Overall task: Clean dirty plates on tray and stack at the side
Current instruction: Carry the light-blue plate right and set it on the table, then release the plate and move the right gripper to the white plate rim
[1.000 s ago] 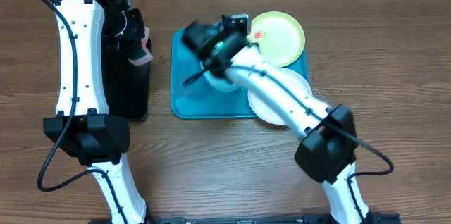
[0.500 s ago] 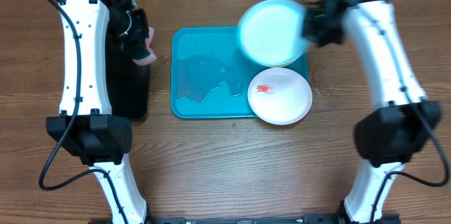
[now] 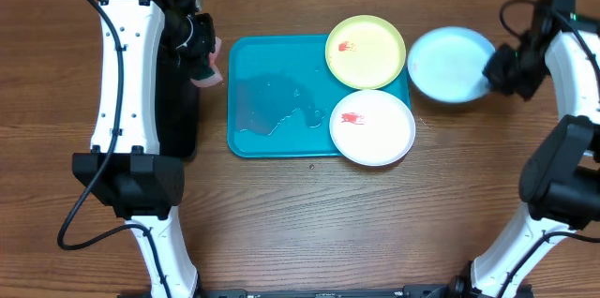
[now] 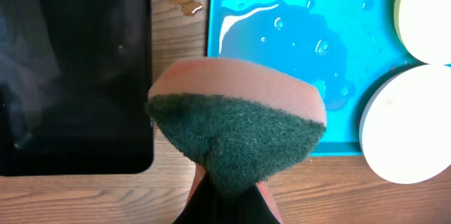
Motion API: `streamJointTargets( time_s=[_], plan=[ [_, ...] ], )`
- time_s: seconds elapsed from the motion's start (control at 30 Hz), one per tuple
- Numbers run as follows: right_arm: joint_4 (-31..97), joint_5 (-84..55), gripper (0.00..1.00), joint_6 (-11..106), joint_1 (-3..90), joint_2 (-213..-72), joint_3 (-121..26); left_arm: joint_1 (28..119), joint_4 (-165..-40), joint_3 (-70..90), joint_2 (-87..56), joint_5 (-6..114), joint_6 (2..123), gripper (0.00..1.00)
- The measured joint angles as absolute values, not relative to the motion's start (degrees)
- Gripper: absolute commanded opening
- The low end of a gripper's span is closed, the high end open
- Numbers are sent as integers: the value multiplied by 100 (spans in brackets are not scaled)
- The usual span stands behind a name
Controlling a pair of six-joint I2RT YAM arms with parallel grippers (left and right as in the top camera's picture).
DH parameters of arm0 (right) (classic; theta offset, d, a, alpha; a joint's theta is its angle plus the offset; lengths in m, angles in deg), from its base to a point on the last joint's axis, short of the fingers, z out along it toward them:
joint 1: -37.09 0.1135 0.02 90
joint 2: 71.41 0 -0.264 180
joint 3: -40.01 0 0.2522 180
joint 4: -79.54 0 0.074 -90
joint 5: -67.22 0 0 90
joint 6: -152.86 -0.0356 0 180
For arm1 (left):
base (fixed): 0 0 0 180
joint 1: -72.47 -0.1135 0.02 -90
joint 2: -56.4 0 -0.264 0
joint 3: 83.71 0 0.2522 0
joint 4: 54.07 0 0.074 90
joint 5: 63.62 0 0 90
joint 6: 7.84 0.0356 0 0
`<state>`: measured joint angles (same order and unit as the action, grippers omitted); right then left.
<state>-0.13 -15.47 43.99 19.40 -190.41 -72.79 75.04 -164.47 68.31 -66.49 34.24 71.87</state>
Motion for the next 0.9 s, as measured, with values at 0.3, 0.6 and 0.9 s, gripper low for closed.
streamJointTargets(
  time_s=[0.3, 0.6, 0.9],
  plan=[
    [780, -1531, 36, 4283, 1614, -19041, -6324, 7523, -16447, 6831, -6649, 3256, 7163, 4],
    [-129, -1201, 40, 4364, 1632, -19041, -6495, 7523, -16439, 6831, -6649, 3214, 7159, 4],
    [-1145, -554, 41, 4950, 2077, -18427, -6792, 7523, -16390, 6831, -6649, 3214, 7137, 4]
  ],
)
